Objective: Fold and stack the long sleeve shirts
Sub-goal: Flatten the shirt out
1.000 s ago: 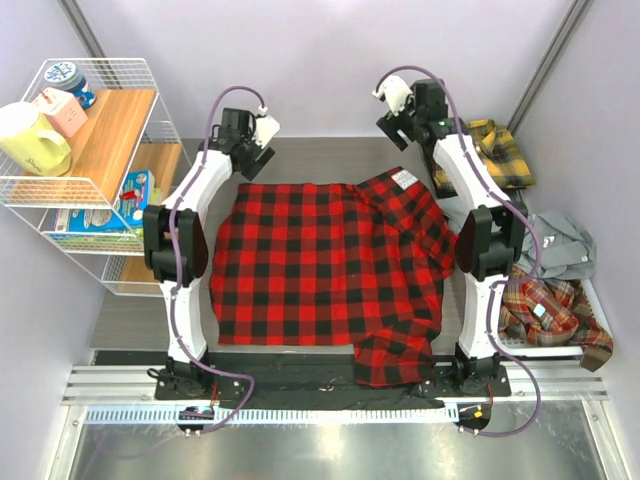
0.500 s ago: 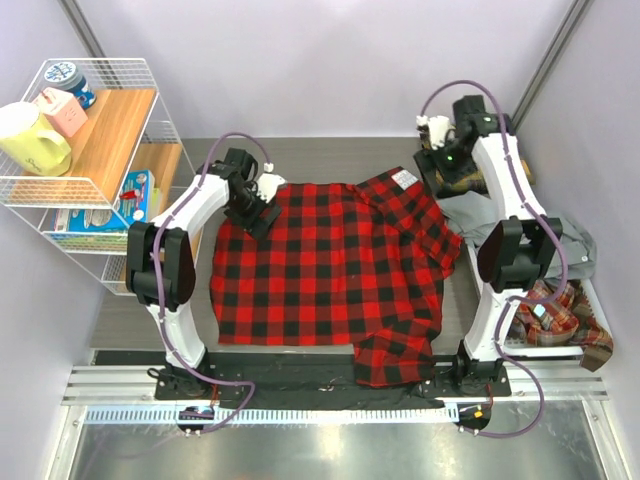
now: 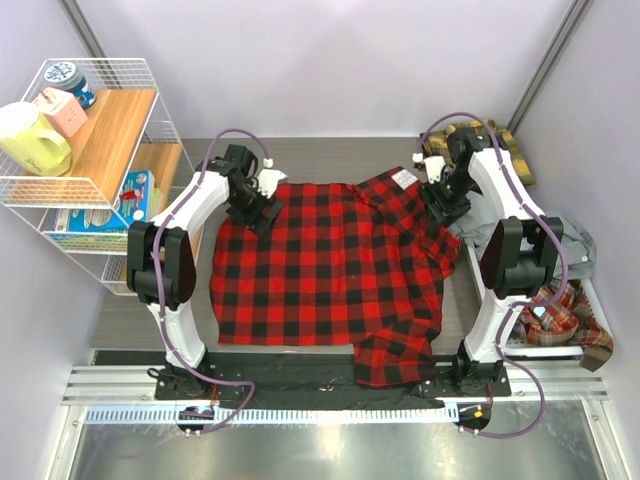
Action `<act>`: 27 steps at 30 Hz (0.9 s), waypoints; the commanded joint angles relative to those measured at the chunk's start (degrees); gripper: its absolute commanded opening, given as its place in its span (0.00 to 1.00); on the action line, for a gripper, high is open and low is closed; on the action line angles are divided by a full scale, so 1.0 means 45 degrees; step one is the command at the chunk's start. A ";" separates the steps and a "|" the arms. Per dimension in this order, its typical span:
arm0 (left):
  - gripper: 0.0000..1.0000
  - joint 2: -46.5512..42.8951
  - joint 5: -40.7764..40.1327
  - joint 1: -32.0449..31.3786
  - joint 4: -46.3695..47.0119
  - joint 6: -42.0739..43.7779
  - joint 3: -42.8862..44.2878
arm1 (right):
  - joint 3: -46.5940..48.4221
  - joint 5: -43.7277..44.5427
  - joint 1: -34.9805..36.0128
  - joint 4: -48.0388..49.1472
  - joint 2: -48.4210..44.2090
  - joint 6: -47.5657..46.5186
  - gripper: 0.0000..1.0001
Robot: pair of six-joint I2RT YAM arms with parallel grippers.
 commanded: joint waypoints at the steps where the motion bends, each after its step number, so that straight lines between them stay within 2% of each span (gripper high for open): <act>1: 0.82 0.0222 0.0085 0.0064 -0.0086 -0.0244 0.0566 | -0.0250 0.0543 -0.0054 0.0679 -0.0451 0.0264 0.53; 5: 0.82 0.0280 -0.0051 0.0045 0.0012 -0.0108 0.0858 | -0.0327 0.0895 -0.0035 0.0856 -0.0333 0.0459 0.54; 7: 0.82 0.0416 -0.0110 0.0084 0.0148 0.0028 0.1131 | -0.0367 0.0527 -0.0035 0.0895 -0.0353 0.0459 0.49; 9: 0.82 0.0534 -0.0266 0.0161 0.1020 0.0126 0.1347 | -0.0251 -0.0019 -0.0035 0.0857 -0.0275 0.0479 0.26; 12: 0.79 0.1215 -0.0053 0.0532 0.2739 0.0417 0.2360 | 0.0432 -0.2574 -0.0578 0.0544 -0.0372 0.0575 0.01; 13: 0.78 0.1489 0.0045 0.0610 0.2998 0.0613 0.2827 | 0.0646 -0.3277 -0.0988 0.0737 -0.0527 0.0982 0.01; 14: 0.76 0.2265 0.0220 0.0766 0.3213 0.0828 0.3721 | 0.1132 -0.4793 -0.1146 0.0913 -0.0587 0.1335 0.01; 17: 0.72 0.4022 0.0748 0.0884 0.3235 0.2194 0.5985 | 0.2303 -0.6772 -0.1343 0.1889 -0.0685 0.2819 0.01; 20: 0.65 0.5586 0.0690 0.1001 0.3215 0.3210 0.7242 | 0.2777 -0.8161 -0.1343 0.3527 -0.0957 0.4921 0.01; 22: 0.62 0.6157 0.0651 0.1138 0.3138 0.3756 0.8122 | 0.2196 -0.8518 -0.1343 0.5633 -0.1269 0.6331 0.01; 23: 0.59 0.6430 0.0651 0.1216 0.3079 0.3933 0.8357 | 0.1901 -0.8693 -0.1343 0.6473 -0.1716 0.7730 0.01; 24: 0.56 0.6839 0.0651 0.1313 0.2943 0.4109 0.8746 | 0.1608 -0.8869 -0.1324 0.8144 -0.1952 0.8324 0.01; 27: 0.54 0.7252 0.0476 0.1490 0.2940 0.4716 0.8867 | 0.0319 -0.8715 -0.1324 1.1116 -0.2812 1.0455 0.01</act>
